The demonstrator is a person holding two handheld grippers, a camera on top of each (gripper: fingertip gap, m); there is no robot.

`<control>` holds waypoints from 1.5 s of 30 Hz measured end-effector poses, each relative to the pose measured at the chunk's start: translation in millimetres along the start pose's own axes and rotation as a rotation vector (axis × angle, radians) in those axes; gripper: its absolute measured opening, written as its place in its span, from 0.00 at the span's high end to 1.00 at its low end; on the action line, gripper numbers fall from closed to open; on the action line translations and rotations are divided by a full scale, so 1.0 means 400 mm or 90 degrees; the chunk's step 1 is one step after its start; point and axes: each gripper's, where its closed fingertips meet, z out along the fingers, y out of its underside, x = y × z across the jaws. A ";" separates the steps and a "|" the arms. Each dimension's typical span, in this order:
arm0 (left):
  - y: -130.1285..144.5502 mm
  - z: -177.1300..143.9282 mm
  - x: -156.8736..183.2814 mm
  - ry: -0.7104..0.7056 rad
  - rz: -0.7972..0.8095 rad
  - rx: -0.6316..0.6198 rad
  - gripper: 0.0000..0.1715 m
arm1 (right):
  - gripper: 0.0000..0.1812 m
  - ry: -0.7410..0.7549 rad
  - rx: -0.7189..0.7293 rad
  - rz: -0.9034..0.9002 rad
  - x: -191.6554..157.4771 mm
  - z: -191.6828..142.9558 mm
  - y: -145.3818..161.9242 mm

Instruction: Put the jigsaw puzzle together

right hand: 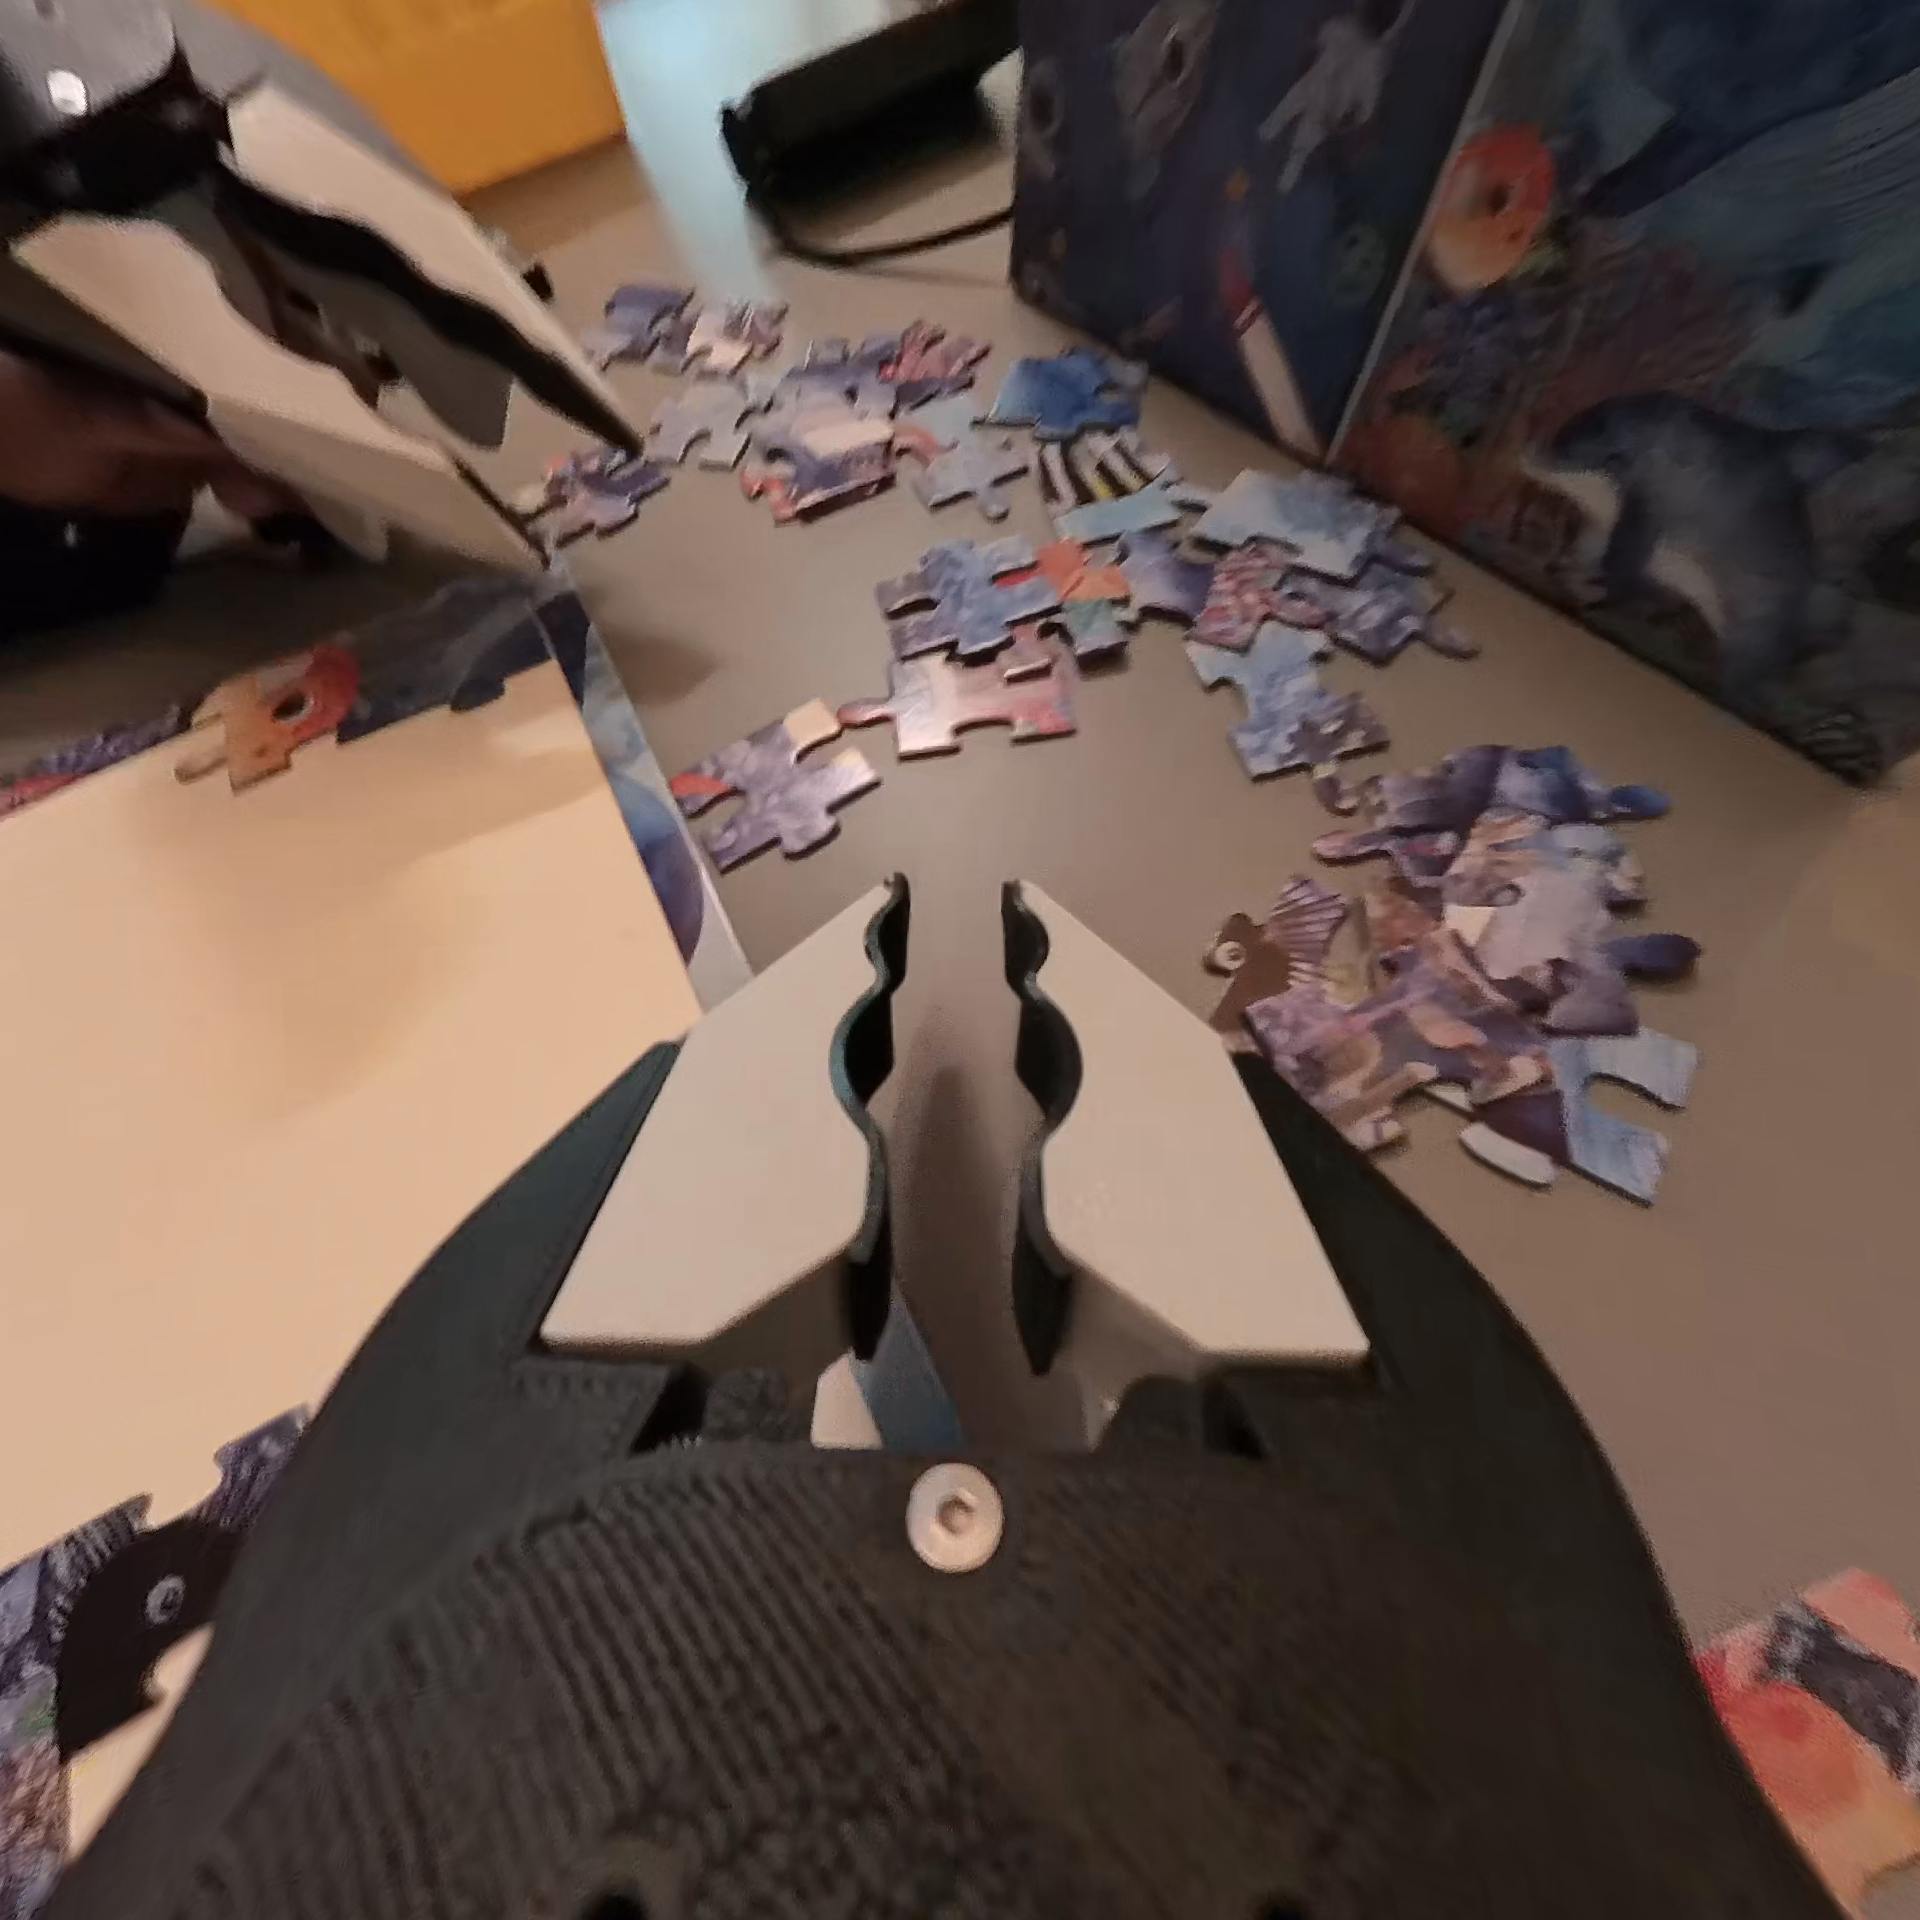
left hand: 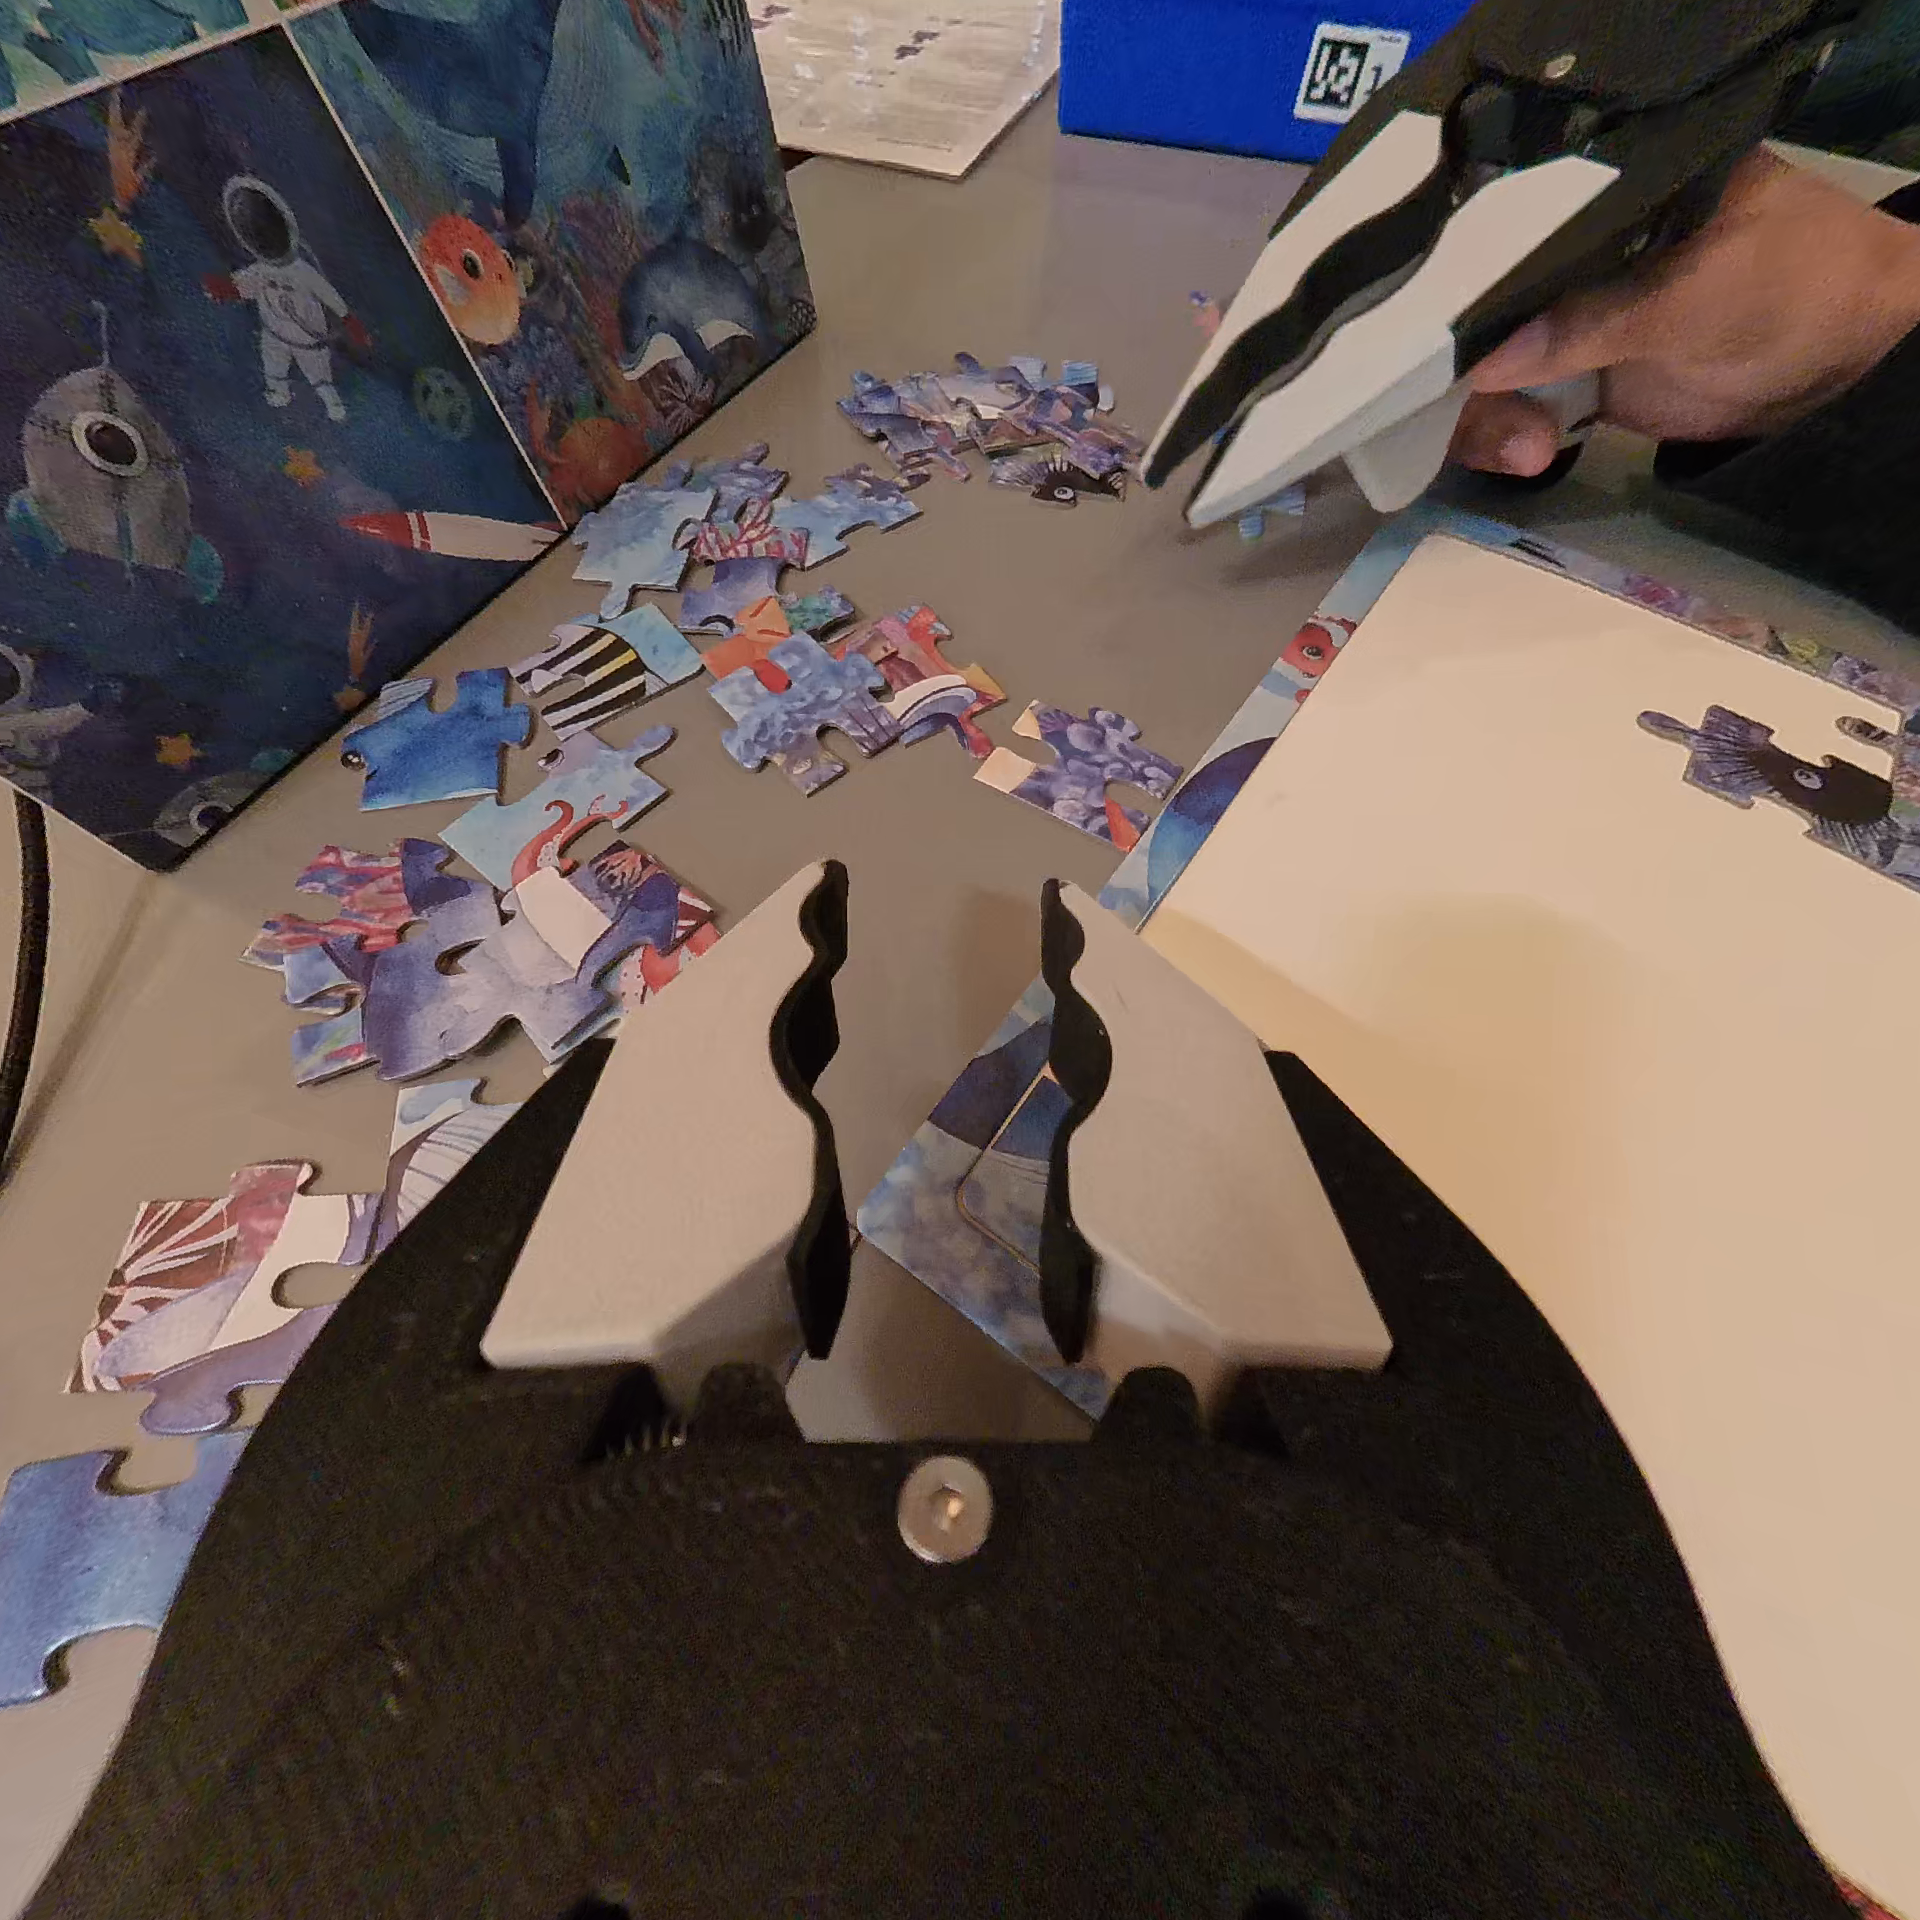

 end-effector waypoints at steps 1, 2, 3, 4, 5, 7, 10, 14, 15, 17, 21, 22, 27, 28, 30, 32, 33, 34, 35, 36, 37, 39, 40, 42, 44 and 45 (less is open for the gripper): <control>0.003 0.002 0.000 -0.002 0.002 -0.006 0.80 | 0.91 -0.009 -0.023 -0.011 -0.011 0.007 0.013; 0.006 0.004 0.002 -0.003 0.005 -0.013 0.80 | 0.91 -0.019 -0.047 -0.021 -0.022 0.014 0.027; 0.009 0.006 0.003 -0.005 0.011 -0.019 0.80 | 0.91 -0.035 -0.070 -0.032 -0.036 0.020 0.041; 0.012 0.008 0.005 -0.007 0.017 -0.024 0.80 | 0.91 -0.051 -0.092 -0.044 -0.051 0.025 0.055; 0.014 0.010 0.006 -0.010 0.024 -0.029 0.80 | 0.91 -0.066 -0.110 -0.058 -0.065 0.029 0.066; 0.017 0.012 0.008 -0.017 0.035 -0.035 0.80 | 0.93 -0.083 -0.124 -0.080 -0.085 0.033 0.076; 0.014 0.010 0.005 -0.019 0.031 -0.029 0.80 | 0.90 -0.130 -0.129 -0.078 -0.120 0.031 0.079; 0.005 0.001 -0.006 -0.003 -0.015 -0.008 0.80 | 0.88 -0.137 -0.130 -0.096 -0.142 0.042 0.076; 0.002 -0.001 -0.009 0.001 -0.027 -0.002 0.80 | 0.92 -0.135 -0.130 -0.111 -0.149 0.047 0.076; -0.006 -0.010 -0.014 0.009 -0.046 0.018 0.81 | 0.94 -0.133 -0.131 -0.143 -0.172 0.060 0.072; -0.060 -0.069 -0.054 -0.046 -0.009 0.127 0.87 | 0.96 -0.109 -0.125 -0.239 -0.227 0.102 0.053; -0.071 -0.092 -0.075 -0.073 -0.007 0.139 0.87 | 1.00 -0.101 -0.126 -0.267 -0.238 0.111 0.049; -0.139 -0.224 -0.136 -0.118 -0.058 0.269 0.87 | 1.00 -0.034 -0.102 -0.357 -0.219 0.153 0.020; -0.143 -0.241 -0.147 -0.122 -0.070 0.286 0.87 | 1.00 -0.044 -0.096 -0.343 -0.217 0.159 0.016; -0.138 -0.257 -0.168 -0.130 -0.092 0.295 0.87 | 1.00 -0.070 -0.101 -0.306 -0.216 0.162 0.015; -0.133 -0.256 -0.172 -0.121 -0.103 0.295 0.87 | 1.00 -0.079 -0.104 -0.292 -0.215 0.163 0.015; -0.130 -0.251 -0.170 -0.117 -0.104 0.291 0.87 | 1.00 -0.076 -0.103 -0.295 -0.213 0.164 0.013; -0.127 -0.243 -0.168 -0.115 -0.101 0.284 0.87 | 1.00 -0.069 -0.102 -0.301 -0.209 0.167 0.011; -0.124 -0.236 -0.165 -0.115 -0.095 0.275 0.87 | 1.00 -0.062 -0.100 -0.306 -0.204 0.170 0.009; -0.121 -0.231 -0.164 -0.121 -0.088 0.267 0.87 | 1.00 -0.058 -0.100 -0.310 -0.201 0.173 0.007; -0.119 -0.229 -0.167 -0.135 -0.082 0.262 0.86 | 1.00 -0.054 -0.098 -0.317 -0.199 0.174 0.005; -0.119 -0.240 -0.191 -0.191 -0.075 0.267 0.83 | 1.00 -0.039 -0.092 -0.340 -0.194 0.174 0.002; -0.120 -0.249 -0.201 -0.214 -0.072 0.274 0.82 | 1.00 -0.032 -0.080 -0.351 -0.194 0.170 -0.003; -0.121 -0.260 -0.212 -0.231 -0.079 0.285 0.80 | 1.00 -0.013 -0.027 -0.353 -0.185 0.140 -0.039; -0.119 -0.260 -0.214 -0.220 -0.096 0.293 0.79 | 1.00 -0.002 0.047 -0.310 -0.166 0.085 -0.088; -0.118 -0.257 -0.214 -0.212 -0.103 0.296 0.79 | 1.00 0.001 0.082 -0.279 -0.149 0.052 -0.107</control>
